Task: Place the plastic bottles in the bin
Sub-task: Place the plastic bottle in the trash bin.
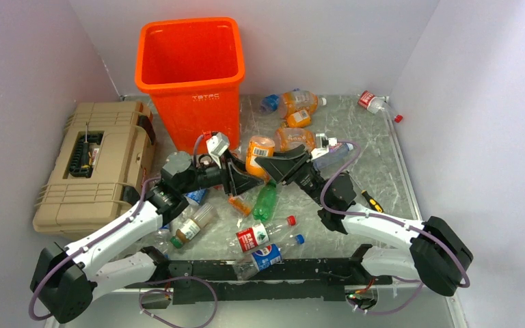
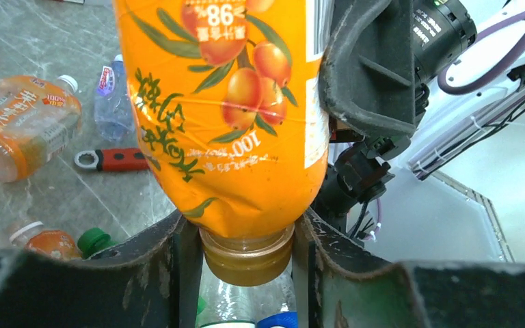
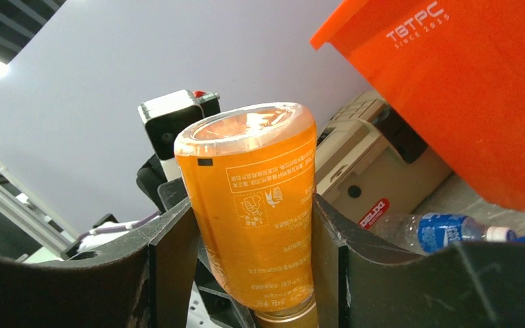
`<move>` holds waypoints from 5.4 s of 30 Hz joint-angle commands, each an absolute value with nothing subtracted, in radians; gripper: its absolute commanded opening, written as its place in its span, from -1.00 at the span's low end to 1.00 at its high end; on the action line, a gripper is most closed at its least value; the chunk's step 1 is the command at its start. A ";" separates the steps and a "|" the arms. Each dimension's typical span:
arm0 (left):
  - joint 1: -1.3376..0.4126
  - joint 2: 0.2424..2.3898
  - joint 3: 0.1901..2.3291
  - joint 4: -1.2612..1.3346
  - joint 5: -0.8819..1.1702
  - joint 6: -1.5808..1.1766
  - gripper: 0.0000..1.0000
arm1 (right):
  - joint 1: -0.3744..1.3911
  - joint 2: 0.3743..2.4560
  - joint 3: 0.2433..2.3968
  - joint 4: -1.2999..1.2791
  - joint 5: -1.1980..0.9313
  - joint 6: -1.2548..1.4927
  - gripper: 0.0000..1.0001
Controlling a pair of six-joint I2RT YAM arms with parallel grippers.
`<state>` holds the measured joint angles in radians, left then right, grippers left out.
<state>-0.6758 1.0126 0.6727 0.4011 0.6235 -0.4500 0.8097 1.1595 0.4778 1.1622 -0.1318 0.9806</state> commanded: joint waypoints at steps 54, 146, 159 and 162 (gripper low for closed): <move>-1.071 1.042 0.907 -0.120 -0.108 1.724 -1.00 | 0.624 1.050 1.076 -0.510 -0.575 0.416 0.86; -0.695 1.172 1.547 -0.161 -0.221 -0.043 -1.00 | 0.736 0.503 0.661 -0.102 -0.127 0.450 0.99; -0.341 1.447 1.753 0.107 -0.276 0.042 -1.00 | 0.736 0.511 0.546 -0.060 0.064 0.567 0.99; -0.280 1.503 1.742 0.173 -0.274 0.046 -1.00 | 0.736 0.536 0.569 -0.066 0.067 0.558 0.99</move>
<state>-0.3450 1.4704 1.7103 0.0307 -0.2554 0.0544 0.7357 0.5159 0.5220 -0.0975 0.0265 0.5510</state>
